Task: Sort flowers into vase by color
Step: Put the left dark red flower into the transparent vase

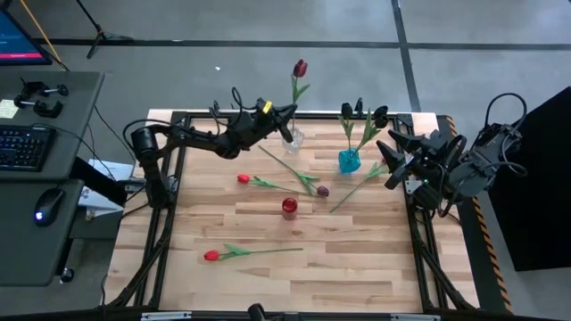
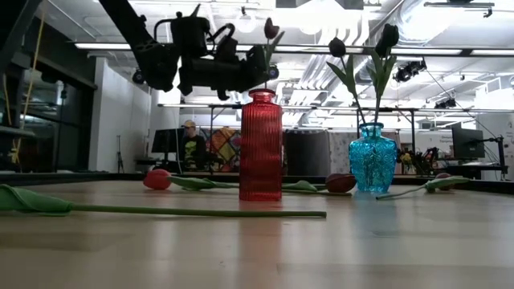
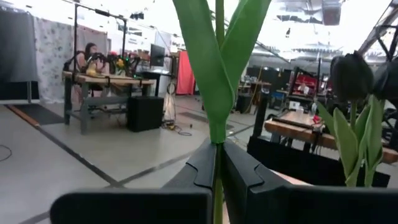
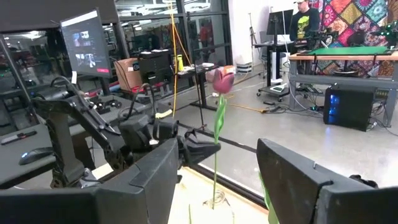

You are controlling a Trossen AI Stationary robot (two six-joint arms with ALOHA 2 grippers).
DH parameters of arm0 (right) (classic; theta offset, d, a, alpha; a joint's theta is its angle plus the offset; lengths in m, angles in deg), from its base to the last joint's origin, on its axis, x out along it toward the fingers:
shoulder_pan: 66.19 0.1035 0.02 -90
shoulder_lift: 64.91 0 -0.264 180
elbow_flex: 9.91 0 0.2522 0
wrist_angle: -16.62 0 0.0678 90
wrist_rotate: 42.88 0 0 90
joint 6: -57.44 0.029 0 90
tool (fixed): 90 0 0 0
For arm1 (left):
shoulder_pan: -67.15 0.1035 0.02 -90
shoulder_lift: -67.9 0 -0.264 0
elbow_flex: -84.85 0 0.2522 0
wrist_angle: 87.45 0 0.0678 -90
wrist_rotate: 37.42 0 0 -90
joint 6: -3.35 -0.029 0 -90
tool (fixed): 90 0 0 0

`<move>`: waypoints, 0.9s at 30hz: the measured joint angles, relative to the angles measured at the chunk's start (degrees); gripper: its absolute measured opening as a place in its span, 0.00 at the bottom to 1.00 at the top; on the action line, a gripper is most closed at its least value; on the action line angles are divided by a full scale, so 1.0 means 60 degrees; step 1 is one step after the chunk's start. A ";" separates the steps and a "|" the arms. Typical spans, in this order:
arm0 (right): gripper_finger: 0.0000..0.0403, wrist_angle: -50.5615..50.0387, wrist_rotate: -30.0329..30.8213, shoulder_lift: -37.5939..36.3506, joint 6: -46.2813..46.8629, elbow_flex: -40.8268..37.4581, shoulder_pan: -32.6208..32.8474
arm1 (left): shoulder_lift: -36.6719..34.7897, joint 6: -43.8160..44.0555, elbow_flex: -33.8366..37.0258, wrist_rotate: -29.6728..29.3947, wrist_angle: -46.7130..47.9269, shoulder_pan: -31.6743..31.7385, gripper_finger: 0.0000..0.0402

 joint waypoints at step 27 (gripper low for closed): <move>0.52 -0.0001 -0.0004 0.0000 -0.0224 0.0000 0.0000 | -0.0656 -0.0164 -0.0004 0.0073 0.3014 -0.0178 0.39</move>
